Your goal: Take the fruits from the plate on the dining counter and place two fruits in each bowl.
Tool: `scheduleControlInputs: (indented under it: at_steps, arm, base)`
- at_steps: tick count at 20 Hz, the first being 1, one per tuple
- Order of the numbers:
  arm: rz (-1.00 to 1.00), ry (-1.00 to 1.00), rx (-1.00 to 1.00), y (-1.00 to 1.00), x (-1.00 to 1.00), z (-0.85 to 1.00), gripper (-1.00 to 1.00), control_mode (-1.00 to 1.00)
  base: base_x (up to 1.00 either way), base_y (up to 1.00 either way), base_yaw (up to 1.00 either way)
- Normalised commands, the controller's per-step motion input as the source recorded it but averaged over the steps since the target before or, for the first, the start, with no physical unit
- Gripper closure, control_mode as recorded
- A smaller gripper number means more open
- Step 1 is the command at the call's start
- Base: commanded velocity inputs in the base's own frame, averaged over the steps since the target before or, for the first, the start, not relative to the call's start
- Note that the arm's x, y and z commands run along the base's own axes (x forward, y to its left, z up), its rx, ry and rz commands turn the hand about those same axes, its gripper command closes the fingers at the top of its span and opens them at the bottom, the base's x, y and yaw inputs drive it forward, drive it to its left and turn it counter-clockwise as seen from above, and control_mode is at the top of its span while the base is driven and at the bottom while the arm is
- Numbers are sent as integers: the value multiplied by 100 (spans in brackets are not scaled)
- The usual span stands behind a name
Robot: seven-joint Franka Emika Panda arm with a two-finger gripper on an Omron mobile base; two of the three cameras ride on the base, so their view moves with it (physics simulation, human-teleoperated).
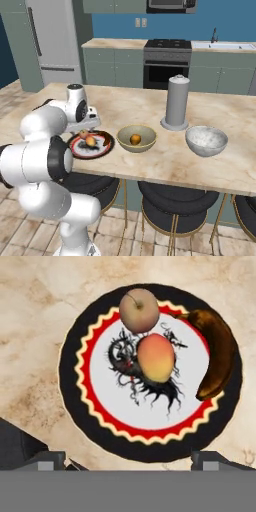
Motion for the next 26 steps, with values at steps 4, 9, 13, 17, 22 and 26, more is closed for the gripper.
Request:
scheduleControlInputs:
  at_steps: [4, 9, 13, 17, 22, 26]
  arm:
    - [4, 0, -18, 36, 51, -7, -100, -100]
    - [1, 1, -11, 7, 33, -39, -100, -100]
    - [0, 2, -2, -1, 27, -51, -100, -100]
    - [0, 0, 6, -7, 8, -14, -100, -100]
    - [0, 0, 16, -15, 19, -14, -100, -100]
    - [0, 0, 6, -16, 33, -15, -100, -100]
  base:
    - [0, 0, 0]
    - [0, 0, 0]
    - [0, 0, 0]
    - [0, 0, 0]
    - [0, 0, 0]
    - [0, 0, 0]
